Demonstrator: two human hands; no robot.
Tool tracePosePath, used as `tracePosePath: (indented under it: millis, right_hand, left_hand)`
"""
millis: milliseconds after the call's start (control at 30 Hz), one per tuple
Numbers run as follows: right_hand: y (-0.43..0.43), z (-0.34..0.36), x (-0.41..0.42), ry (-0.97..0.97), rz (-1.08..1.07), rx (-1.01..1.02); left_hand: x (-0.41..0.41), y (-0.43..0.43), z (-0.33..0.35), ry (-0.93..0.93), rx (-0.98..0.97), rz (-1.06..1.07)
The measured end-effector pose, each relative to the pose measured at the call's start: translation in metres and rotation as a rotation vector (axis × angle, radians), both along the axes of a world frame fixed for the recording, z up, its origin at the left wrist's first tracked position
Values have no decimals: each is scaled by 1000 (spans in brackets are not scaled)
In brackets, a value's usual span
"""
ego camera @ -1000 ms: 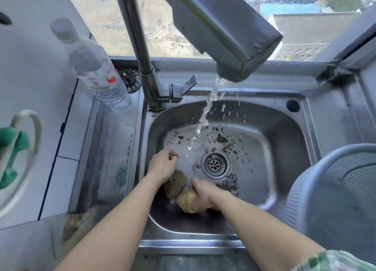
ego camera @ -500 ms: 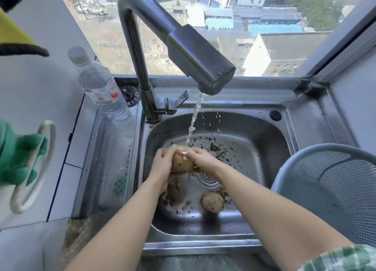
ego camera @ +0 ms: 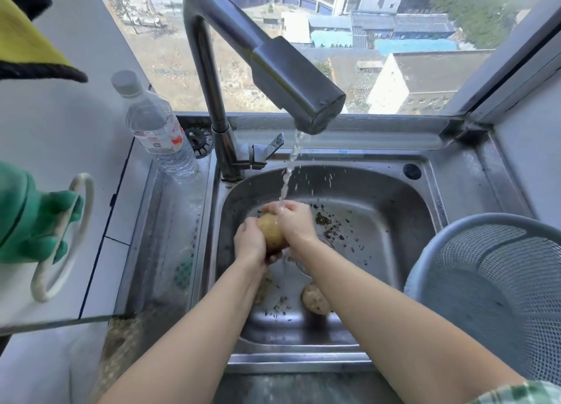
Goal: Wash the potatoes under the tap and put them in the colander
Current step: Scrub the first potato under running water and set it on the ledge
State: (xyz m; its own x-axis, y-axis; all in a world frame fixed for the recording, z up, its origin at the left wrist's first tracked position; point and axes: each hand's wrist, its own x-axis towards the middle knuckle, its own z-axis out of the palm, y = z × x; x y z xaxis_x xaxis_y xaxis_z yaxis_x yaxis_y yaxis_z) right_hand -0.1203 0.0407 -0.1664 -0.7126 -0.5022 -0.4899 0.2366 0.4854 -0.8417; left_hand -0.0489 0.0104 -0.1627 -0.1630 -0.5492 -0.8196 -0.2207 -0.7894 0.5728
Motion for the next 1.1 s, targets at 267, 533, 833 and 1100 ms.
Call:
tracePosePath:
  millis: [267, 533, 833, 1100]
  right_hand:
    - [27, 20, 6, -101, 199, -203]
    - [20, 20, 3, -224, 87, 72]
    - [26, 25, 11, -327, -156, -59]
    - [33, 33, 20, -275, -28, -217]
  left_hand:
    - [15, -3, 22, 32, 187, -202]
    - [18, 8, 7, -3, -233, -286]
    - [22, 20, 20, 104, -344, -403]
    - [25, 12, 35, 39, -50, -170]
